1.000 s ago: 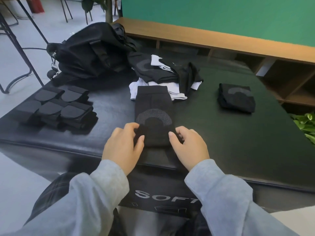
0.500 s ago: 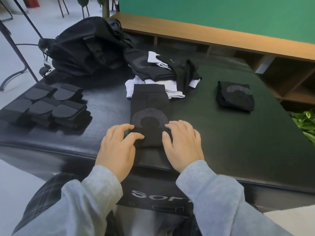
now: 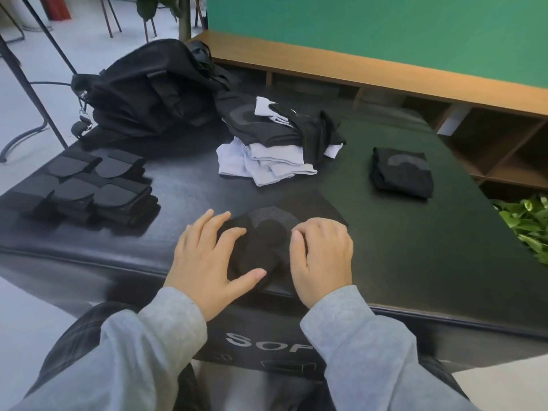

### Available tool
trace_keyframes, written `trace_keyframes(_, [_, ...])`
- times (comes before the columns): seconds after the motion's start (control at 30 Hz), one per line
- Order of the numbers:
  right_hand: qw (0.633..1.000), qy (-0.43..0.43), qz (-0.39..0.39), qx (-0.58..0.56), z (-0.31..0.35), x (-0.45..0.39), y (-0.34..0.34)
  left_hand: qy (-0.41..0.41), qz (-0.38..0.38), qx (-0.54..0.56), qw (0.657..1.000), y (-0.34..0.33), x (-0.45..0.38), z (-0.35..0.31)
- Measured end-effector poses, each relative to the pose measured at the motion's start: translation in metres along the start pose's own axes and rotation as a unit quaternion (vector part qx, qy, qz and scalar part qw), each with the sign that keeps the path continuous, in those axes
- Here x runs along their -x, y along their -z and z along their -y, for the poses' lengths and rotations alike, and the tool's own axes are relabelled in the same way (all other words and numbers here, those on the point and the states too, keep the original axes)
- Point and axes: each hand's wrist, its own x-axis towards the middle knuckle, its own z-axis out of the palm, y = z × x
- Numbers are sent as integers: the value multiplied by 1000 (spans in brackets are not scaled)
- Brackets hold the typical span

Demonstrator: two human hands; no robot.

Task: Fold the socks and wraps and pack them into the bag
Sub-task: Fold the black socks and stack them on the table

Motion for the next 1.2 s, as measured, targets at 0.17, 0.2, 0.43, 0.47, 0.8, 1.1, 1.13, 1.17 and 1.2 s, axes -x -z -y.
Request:
trace_keyframes(0.17, [990, -88, 75, 86, 3, -1, -4, -25, 16, -10, 999, 1, 0, -2])
trace_keyframes(0.2, [987, -93, 91, 96, 4, -2, -3, -27, 23, -1, 999, 1, 0, -2])
trace_keyframes(0.43, [983, -99, 120, 96, 3, -4, 0, -4, 31, 99, 995, 10, 2, -8])
trace_keyframes(0.47, [982, -101, 126, 94, 3, -4, 1, -8, 36, 96, 995, 12, 3, -12])
trace_keyframes(0.8, [975, -119, 160, 95, 5, -1, 15, -4, 75, -65, 995, 27, -7, -23])
trace_keyframes(1.1, [984, -53, 142, 97, 18, 40, 43, -72, 15, -117, 990, 26, -47, -17])
trace_keyframes(1.13, [990, -39, 120, 69, 19, 43, 44, -67, 25, -116, 991, 22, -52, -20])
trace_keyframes(1.17, [993, -28, 106, 42, 20, 45, 46, -63, 37, -116, 991, 17, -57, -19])
trace_keyframes(1.2, [995, -18, 93, 31, 19, 44, 48, -54, 59, -104, 991, 13, -60, -18])
